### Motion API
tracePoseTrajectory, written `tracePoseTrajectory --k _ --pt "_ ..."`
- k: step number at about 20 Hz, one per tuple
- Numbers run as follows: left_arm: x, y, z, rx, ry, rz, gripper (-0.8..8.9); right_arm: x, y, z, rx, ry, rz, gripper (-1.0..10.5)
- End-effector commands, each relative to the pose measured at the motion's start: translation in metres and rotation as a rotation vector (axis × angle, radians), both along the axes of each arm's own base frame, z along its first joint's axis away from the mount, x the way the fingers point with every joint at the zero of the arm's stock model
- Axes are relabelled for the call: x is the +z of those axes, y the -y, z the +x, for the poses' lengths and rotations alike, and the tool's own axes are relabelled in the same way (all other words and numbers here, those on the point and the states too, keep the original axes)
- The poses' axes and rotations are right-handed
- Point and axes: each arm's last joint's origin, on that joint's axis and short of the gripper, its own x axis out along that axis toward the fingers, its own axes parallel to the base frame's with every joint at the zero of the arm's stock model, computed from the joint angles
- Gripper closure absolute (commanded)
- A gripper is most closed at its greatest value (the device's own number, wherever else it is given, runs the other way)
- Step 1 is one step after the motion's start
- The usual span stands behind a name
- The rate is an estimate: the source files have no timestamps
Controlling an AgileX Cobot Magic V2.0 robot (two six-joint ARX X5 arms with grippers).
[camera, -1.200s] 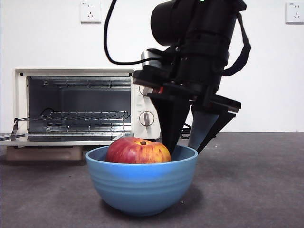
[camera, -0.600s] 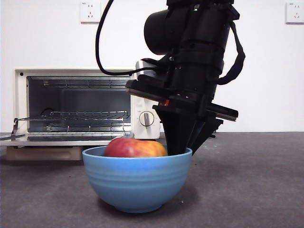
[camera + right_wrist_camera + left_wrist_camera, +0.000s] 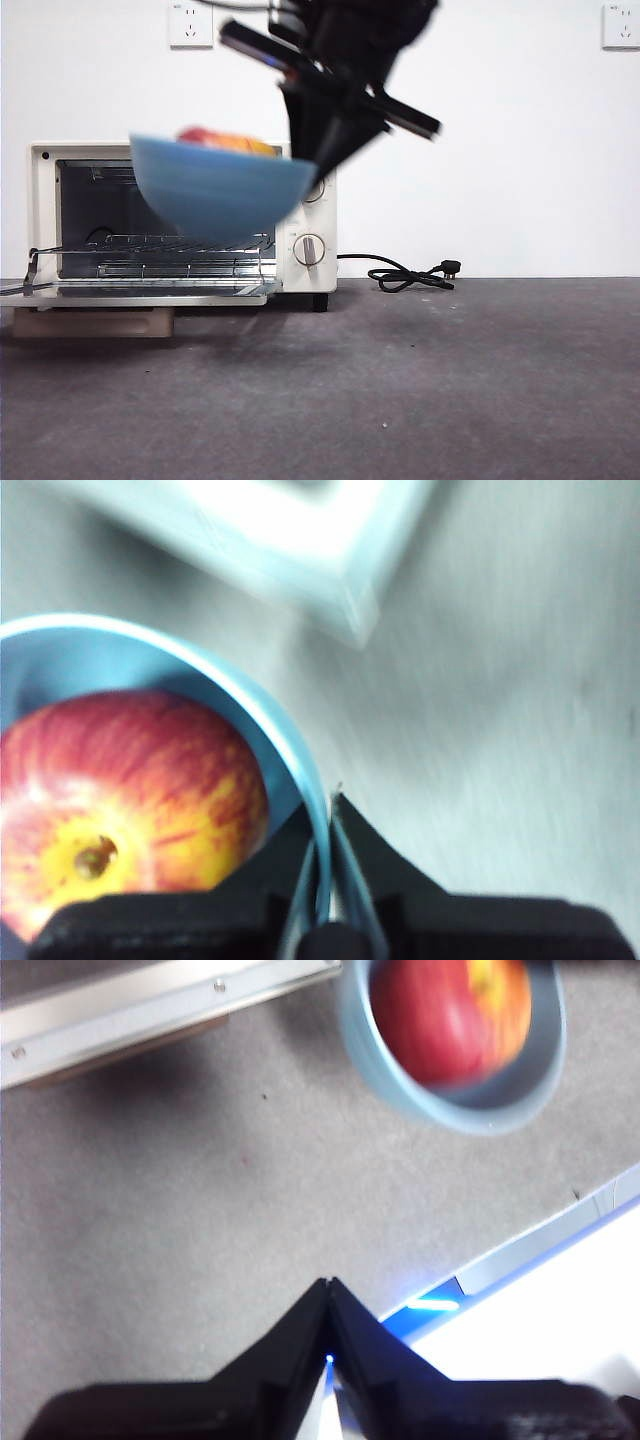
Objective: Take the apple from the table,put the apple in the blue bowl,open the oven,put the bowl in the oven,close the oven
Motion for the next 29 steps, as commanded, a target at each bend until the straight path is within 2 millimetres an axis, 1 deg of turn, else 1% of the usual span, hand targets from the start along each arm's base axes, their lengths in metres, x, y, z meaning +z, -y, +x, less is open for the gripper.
tracePoseTrajectory --k 1,4,5,8,10,12,16,20,25,29 --pt "0.000 0.000 -0.002 0.004 -0.012 0.001 8.18 0.013 -0.011 0.021 -0.030 0.020 0.031 9.6" --pt "0.001 0.001 -0.006 -0.005 -0.010 -0.004 8.18 0.024 -0.028 0.050 -0.047 0.014 0.028 9.6" --pt "0.002 0.001 -0.008 -0.010 -0.004 -0.006 8.18 0.023 -0.035 0.061 -0.054 0.007 0.023 9.6" --pt "0.004 0.000 -0.014 -0.017 0.014 -0.017 8.17 0.018 -0.053 0.092 -0.094 -0.038 0.044 9.6" --pt "0.006 -0.001 -0.018 -0.019 0.026 -0.025 8.18 0.012 -0.060 0.107 -0.138 -0.065 0.079 9.6" --pt "0.008 -0.002 -0.022 -0.020 0.036 -0.031 8.18 0.006 -0.063 0.120 -0.183 -0.094 0.119 9.6" --pt "0.009 -0.006 -0.031 -0.020 0.040 -0.033 8.18 -0.006 -0.066 0.132 -0.276 -0.117 0.157 9.6" --pt "0.011 -0.011 -0.041 -0.020 0.058 -0.041 8.18 -0.005 -0.069 0.137 -0.365 -0.106 0.222 9.6" --pt "0.013 -0.015 -0.051 -0.013 0.072 -0.052 8.18 -0.005 -0.067 0.140 -0.468 -0.042 0.186 9.6" --pt "0.016 -0.018 -0.061 -0.003 0.077 -0.115 8.18 -0.008 -0.064 0.147 -0.532 -0.048 0.217 9.6"
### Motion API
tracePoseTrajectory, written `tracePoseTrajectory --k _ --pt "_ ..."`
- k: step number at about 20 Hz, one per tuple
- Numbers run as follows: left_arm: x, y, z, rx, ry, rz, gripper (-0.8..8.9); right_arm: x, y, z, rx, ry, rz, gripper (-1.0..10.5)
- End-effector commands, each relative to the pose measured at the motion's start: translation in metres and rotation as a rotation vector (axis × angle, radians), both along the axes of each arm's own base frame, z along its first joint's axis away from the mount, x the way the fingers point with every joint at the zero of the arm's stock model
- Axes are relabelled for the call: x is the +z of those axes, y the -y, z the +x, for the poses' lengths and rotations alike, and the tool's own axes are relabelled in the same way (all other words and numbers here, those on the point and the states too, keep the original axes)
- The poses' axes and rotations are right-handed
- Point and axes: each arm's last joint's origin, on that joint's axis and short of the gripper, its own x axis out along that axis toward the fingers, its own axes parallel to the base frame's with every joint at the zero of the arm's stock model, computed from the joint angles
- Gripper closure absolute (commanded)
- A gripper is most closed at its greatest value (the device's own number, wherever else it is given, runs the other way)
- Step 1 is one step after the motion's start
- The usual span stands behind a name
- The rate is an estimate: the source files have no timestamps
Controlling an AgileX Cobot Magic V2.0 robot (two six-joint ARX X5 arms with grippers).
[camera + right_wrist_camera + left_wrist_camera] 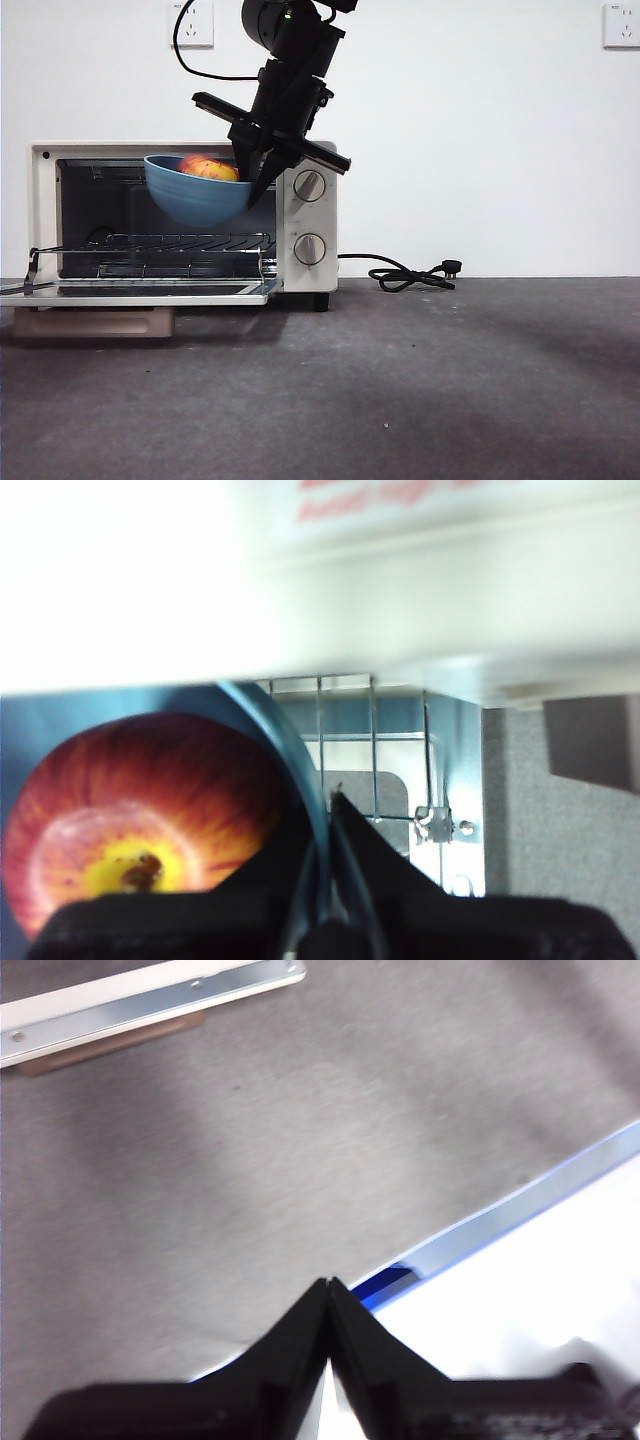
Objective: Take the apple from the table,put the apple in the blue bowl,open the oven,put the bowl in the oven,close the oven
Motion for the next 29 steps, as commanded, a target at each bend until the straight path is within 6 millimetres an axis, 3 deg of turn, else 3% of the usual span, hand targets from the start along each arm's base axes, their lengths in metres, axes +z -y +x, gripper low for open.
tracePoseTrajectory --k 1,21,23,25,29 --pt "0.002 -0.001 -0.006 -0.001 -0.004 -0.047 8.18 -0.012 -0.003 0.007 -0.051 -0.021 0.025 9.6" --pt "0.002 -0.003 -0.009 0.018 0.000 -0.063 8.18 -0.030 0.000 0.015 -0.077 -0.032 -0.033 9.6" --pt "0.002 -0.003 -0.009 0.018 0.000 -0.063 8.18 -0.030 0.000 0.015 -0.068 -0.023 -0.041 9.0" --pt "0.002 -0.003 -0.009 0.018 0.000 -0.063 8.18 -0.030 0.000 0.015 -0.070 -0.020 -0.042 7.0" --pt "0.002 -0.003 -0.009 0.018 0.000 -0.063 8.18 -0.028 -0.001 0.017 -0.078 0.012 -0.041 6.9"
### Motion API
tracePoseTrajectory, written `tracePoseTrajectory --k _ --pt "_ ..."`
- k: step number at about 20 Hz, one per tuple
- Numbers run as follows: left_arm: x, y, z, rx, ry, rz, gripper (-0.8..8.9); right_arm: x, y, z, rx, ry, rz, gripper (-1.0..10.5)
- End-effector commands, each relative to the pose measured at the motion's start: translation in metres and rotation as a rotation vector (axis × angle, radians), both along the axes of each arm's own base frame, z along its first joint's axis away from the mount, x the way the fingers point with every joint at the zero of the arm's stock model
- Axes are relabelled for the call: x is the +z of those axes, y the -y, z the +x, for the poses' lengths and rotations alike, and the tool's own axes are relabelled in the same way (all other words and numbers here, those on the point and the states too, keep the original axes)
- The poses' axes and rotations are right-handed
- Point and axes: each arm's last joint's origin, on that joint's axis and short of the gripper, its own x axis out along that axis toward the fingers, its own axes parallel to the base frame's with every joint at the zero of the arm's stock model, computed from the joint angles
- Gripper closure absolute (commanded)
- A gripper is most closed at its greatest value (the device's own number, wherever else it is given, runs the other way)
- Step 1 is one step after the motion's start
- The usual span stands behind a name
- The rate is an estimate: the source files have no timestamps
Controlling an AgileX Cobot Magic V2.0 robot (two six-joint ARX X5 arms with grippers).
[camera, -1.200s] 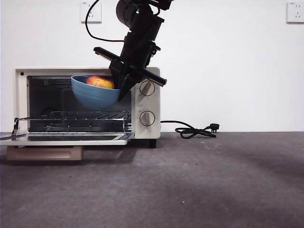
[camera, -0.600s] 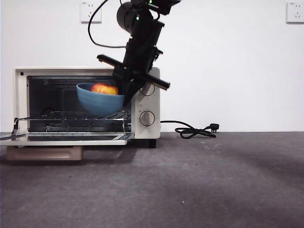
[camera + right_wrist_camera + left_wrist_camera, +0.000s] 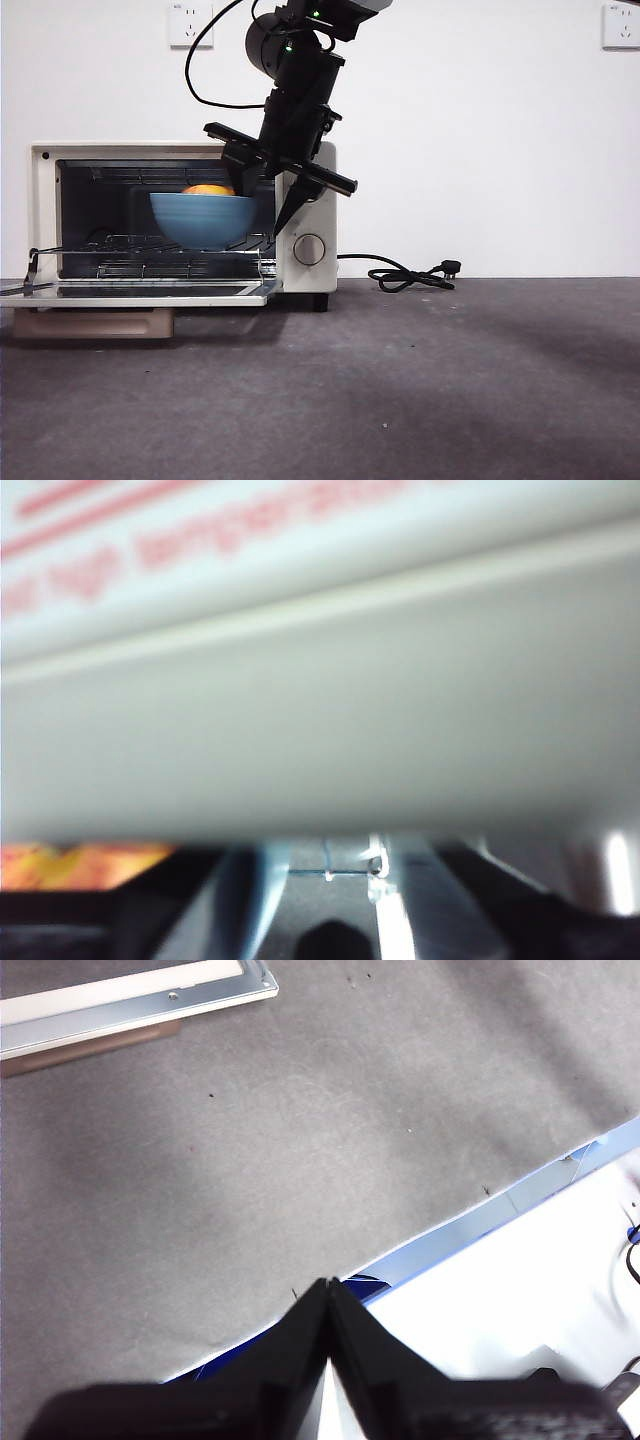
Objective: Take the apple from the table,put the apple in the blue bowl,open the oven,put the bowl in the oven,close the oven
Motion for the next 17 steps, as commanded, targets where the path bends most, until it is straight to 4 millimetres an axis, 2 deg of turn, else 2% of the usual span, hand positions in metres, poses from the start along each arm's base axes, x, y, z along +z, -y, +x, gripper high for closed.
tracePoseTrajectory --k 1,9,17 --pt "0.000 0.000 -0.001 0.005 -0.001 -0.005 8.18 -0.005 -0.002 0.003 0.002 0.022 -0.009 6.9" --pt "0.000 0.000 -0.001 0.003 0.002 -0.001 8.18 0.010 0.001 0.001 -0.006 0.080 -0.045 7.0" --pt "0.000 -0.004 0.002 0.061 0.076 0.139 8.18 0.062 0.011 -0.014 0.041 0.212 -0.143 7.0"
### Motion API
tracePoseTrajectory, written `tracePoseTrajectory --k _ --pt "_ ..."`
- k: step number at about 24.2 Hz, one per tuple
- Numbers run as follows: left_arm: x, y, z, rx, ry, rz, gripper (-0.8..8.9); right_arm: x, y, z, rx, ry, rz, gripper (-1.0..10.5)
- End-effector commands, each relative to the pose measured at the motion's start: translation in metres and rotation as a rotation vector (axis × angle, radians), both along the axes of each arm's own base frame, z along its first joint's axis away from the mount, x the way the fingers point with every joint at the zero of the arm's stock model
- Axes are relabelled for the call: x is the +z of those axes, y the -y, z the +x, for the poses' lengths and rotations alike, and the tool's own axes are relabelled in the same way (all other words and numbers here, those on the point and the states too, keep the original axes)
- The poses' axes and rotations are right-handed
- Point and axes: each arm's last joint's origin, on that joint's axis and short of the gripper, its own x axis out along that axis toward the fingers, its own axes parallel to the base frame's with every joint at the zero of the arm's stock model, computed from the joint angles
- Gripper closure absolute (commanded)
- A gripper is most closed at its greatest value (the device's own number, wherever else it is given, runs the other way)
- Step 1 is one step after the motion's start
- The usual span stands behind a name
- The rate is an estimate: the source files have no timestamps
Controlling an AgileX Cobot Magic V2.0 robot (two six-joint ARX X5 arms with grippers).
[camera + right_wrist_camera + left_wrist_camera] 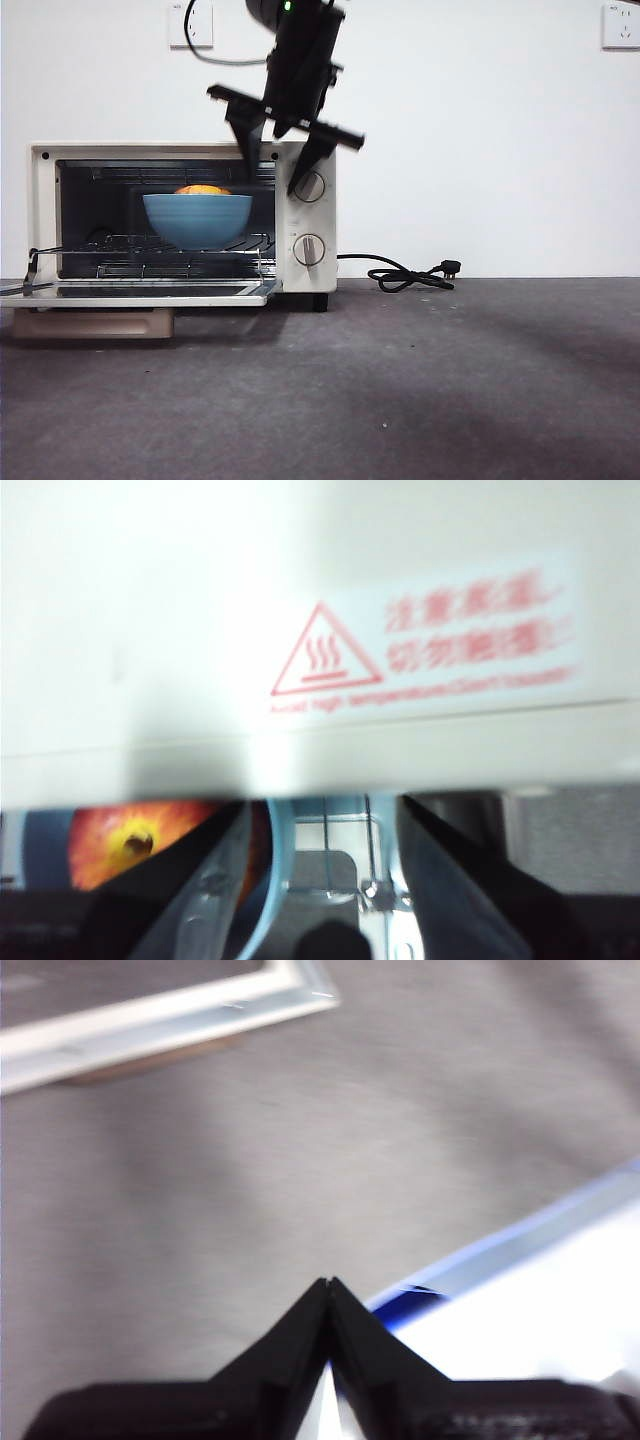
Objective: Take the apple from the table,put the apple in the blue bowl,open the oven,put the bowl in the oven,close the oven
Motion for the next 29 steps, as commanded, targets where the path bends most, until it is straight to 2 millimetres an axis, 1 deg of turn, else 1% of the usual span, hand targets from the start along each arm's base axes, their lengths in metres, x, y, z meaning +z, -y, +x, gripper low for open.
tracePoseTrajectory --k 1,8,10,14,17,19,22,25,27,29 --pt "0.000 -0.001 0.000 0.005 0.032 0.055 8.18 0.020 0.005 -0.008 0.037 0.067 -0.066 7.0" --pt "-0.001 -0.002 0.010 0.089 0.074 0.197 8.19 0.071 0.018 -0.037 0.074 0.208 -0.149 7.0" --pt "-0.001 -0.001 0.014 0.091 0.076 0.199 8.22 0.084 0.021 -0.047 0.088 0.248 -0.169 7.0" --pt "-0.001 0.004 0.025 0.088 0.081 0.195 8.22 0.109 0.024 -0.064 0.176 0.368 -0.190 7.0" --pt "-0.003 0.008 0.033 0.089 0.063 0.203 8.22 0.121 0.026 -0.076 0.259 0.416 -0.241 7.9" --pt "-0.005 0.009 0.038 0.095 0.045 0.212 8.22 0.128 0.026 -0.083 0.306 0.445 -0.273 8.2" --pt "-0.007 0.007 0.045 0.120 0.025 0.233 8.23 0.140 0.026 -0.096 0.355 0.484 -0.291 8.3" --pt "-0.009 0.001 0.052 0.164 0.010 0.245 8.23 0.154 0.031 -0.109 0.382 0.524 -0.296 8.3" --pt "-0.009 -0.004 0.057 0.193 0.004 0.242 8.23 0.164 0.035 -0.117 0.384 0.553 -0.315 9.0" --pt "-0.010 -0.011 0.061 0.214 -0.006 0.230 8.23 0.173 0.039 -0.127 0.351 0.580 -0.348 9.2"
